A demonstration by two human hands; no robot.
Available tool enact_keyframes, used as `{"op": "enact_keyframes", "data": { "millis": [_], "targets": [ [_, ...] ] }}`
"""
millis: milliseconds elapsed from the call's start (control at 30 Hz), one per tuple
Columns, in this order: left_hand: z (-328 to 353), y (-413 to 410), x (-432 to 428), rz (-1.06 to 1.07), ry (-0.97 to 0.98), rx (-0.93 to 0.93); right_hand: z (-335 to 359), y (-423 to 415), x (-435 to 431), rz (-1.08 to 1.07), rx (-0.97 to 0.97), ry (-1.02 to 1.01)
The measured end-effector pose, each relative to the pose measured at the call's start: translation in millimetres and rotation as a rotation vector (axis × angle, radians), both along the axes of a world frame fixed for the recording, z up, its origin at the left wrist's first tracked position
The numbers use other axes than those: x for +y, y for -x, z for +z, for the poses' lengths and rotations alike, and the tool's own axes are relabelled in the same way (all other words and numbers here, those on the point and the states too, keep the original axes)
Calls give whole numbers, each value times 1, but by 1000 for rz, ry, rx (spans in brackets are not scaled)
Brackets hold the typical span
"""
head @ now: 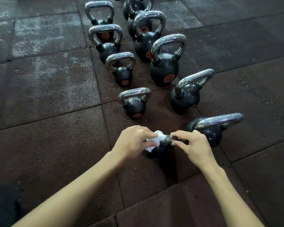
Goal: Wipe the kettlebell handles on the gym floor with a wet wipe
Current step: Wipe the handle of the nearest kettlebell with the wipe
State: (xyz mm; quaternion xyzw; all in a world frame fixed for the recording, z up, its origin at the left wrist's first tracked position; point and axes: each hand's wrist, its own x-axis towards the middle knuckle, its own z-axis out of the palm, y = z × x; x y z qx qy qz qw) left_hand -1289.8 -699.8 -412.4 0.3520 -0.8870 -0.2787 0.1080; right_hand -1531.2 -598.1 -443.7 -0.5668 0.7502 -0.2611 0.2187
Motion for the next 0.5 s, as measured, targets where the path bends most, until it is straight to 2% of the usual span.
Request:
{"op": "enact_keyframes", "data": {
  "millis": [200, 367, 500],
  "targets": [
    [9, 19, 1, -31, 66, -12, 8, -8, 1, 49, 40, -6],
    [-13, -8, -1, 93, -40, 168, 7, -12, 1, -7, 15, -9],
    [-23, -4, 9, 121, 41, 182, 8, -1, 3, -47, -29, -6]
  ]
}}
